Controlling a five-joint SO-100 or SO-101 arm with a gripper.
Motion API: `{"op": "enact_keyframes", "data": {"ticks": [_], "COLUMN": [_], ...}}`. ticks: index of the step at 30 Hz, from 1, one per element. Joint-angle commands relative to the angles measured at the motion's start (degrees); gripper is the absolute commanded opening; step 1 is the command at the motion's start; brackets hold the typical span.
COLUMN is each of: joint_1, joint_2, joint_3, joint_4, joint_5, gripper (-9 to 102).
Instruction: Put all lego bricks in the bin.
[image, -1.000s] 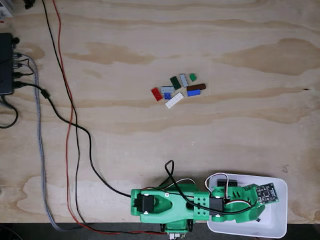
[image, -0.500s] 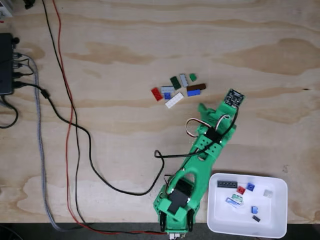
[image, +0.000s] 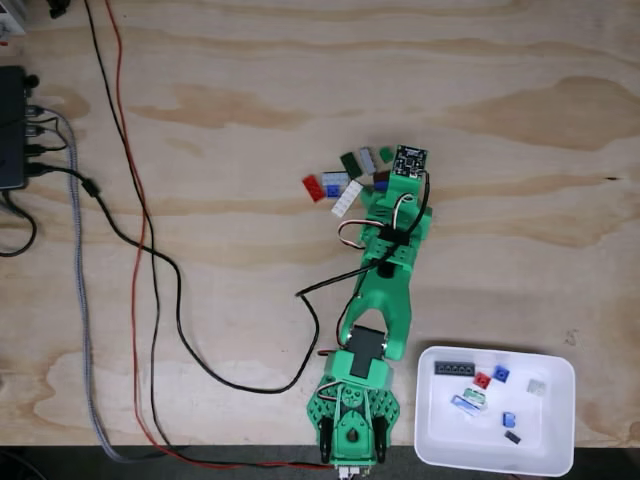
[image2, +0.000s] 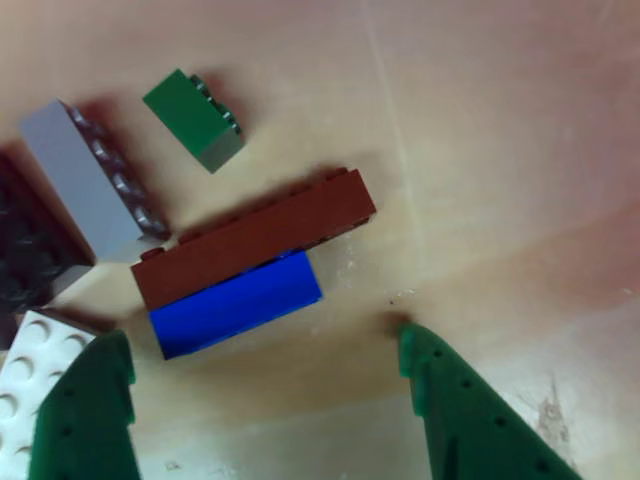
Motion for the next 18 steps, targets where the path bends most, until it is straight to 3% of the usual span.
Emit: {"op": "enact_keyframes", "data": {"ticks": [1, 4, 8, 12, 16, 18], "joint_1": [0.4, -1.1, -2.5, -4.0, -4.3, -3.9], "joint_2": [-2.5, -2.4, -2.7, -2.6, 0.3, 4.1], "joint_3": [-6.5, -5.3, -5.4, -4.7, -2.0, -1.8], "joint_4": [-2.7, -3.4, -5.9, -6.9, -6.5, -1.1], "joint_5": [0.7, 0.9, 0.5, 0.4, 2.3, 4.7], "gripper": [31, 30, 21, 0, 0, 0]}}
